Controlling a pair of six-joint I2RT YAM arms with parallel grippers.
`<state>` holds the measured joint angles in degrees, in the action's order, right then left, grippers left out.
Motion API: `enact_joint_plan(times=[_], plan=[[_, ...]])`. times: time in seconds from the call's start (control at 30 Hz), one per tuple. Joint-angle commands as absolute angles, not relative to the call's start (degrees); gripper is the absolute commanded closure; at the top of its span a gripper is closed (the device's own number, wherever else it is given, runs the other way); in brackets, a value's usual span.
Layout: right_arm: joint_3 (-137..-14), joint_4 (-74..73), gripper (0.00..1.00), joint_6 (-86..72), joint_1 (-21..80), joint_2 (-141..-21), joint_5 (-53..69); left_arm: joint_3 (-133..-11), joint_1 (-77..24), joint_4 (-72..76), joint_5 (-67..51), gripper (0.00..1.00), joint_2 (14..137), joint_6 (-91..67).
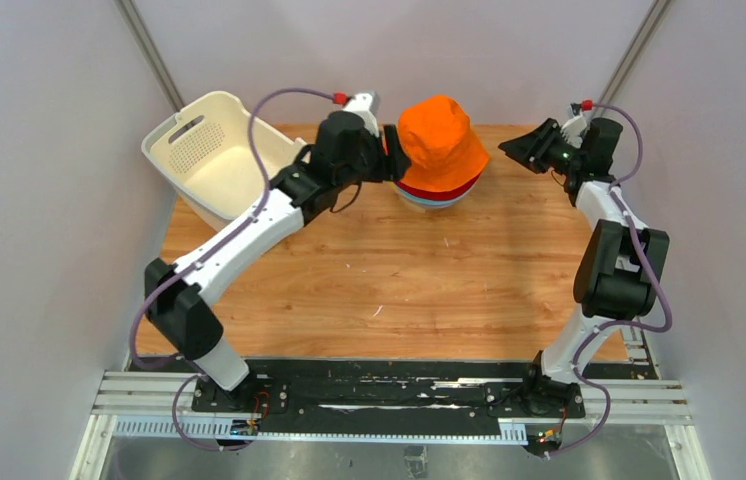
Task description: Stack the hats
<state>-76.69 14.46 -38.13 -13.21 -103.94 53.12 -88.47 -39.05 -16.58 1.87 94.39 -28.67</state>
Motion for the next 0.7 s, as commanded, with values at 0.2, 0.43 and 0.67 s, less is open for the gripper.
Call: enact_joint_plan(times=[0.2,0.43,0.67], plan=[[-69.83,38.76,0.53,-57.62,-13.73,-104.00,61.06,-99.42,-24.16,-13.36,-4.13,0.33,99.02,-28.43],[-68.49,39.30,0.53,-59.02,-12.33,-104.67,61.39,-108.38,-22.66,-9.61,-10.34,0.32,110.49,-28.47],[-66.99,38.61,0.53,-58.38,-11.16,-105.15,61.22,-113.69,-22.23,-7.51,-12.69,0.32,118.09,-30.29]])
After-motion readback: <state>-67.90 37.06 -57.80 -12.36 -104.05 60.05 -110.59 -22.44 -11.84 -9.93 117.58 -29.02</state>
